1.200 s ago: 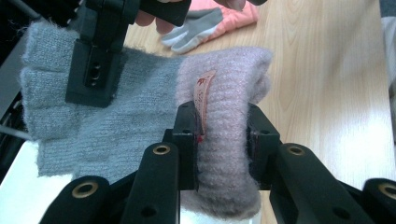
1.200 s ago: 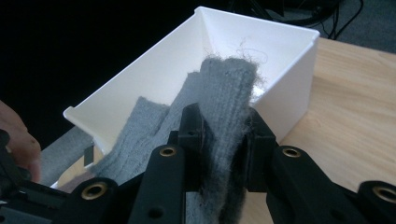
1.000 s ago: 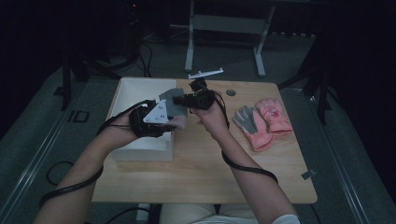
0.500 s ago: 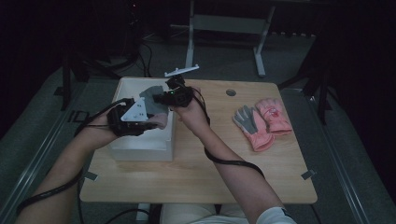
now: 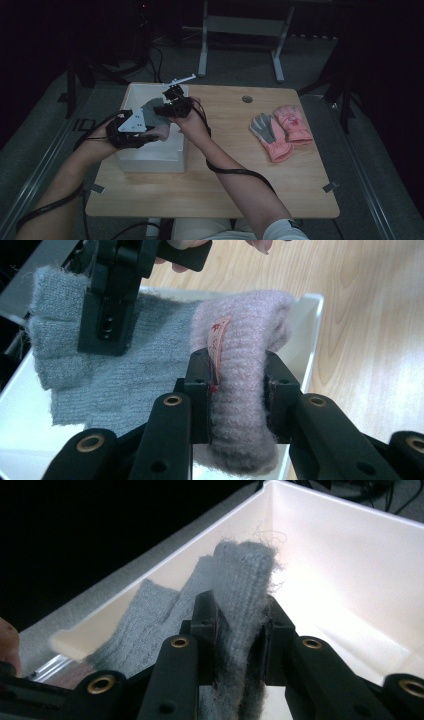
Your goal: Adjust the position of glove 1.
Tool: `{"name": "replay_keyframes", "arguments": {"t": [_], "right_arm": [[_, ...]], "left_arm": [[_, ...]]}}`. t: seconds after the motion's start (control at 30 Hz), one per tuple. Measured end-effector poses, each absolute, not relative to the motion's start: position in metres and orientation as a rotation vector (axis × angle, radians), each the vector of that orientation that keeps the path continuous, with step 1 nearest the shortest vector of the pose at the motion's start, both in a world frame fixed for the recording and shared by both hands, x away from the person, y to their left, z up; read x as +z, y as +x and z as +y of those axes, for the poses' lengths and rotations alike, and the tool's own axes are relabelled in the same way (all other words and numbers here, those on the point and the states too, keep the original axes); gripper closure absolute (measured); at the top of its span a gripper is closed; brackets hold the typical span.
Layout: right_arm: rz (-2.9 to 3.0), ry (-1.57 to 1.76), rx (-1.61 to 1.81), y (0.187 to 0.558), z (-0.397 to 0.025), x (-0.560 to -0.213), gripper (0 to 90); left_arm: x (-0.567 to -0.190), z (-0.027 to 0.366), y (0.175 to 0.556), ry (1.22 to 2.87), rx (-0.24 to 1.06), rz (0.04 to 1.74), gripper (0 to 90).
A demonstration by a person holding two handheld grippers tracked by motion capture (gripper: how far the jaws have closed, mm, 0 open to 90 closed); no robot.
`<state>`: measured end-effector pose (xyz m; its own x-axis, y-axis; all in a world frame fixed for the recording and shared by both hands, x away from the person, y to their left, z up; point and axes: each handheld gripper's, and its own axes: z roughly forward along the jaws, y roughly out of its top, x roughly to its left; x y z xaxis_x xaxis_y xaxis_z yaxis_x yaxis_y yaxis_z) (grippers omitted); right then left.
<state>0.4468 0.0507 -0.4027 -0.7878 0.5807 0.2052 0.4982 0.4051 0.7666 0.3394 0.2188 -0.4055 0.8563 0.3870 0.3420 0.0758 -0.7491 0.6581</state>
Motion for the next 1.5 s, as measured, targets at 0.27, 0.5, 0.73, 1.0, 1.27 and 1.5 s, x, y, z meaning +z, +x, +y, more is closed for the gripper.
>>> {"name": "replay_keyframes", "arguments": {"t": [0.27,0.5,0.73,1.0,1.27,1.5], "right_arm": [[2.604,1.002,1.181,0.454,0.068,-0.429,73.9],[2.661,0.990,1.043,0.460,0.079,-0.444,73.9],[2.692,1.017,0.897,0.464,0.087,-0.450,73.6],[2.736,1.108,0.796,0.473,0.086,-0.452,73.4],[2.723,1.130,0.767,0.475,0.087,-0.453,73.5],[2.750,1.126,0.687,0.478,0.092,-0.455,71.9]], "left_arm": [[-0.432,0.214,0.349,2.445,0.587,0.351,70.3],[-0.453,0.196,0.352,2.573,0.649,0.315,70.3],[-0.464,0.182,0.353,2.683,0.693,0.243,70.3],[-0.460,0.188,0.366,2.628,0.495,0.359,69.9],[-0.468,0.170,0.383,2.760,0.478,0.384,69.6],[-0.481,0.168,0.387,2.809,0.476,0.319,69.6]]}}
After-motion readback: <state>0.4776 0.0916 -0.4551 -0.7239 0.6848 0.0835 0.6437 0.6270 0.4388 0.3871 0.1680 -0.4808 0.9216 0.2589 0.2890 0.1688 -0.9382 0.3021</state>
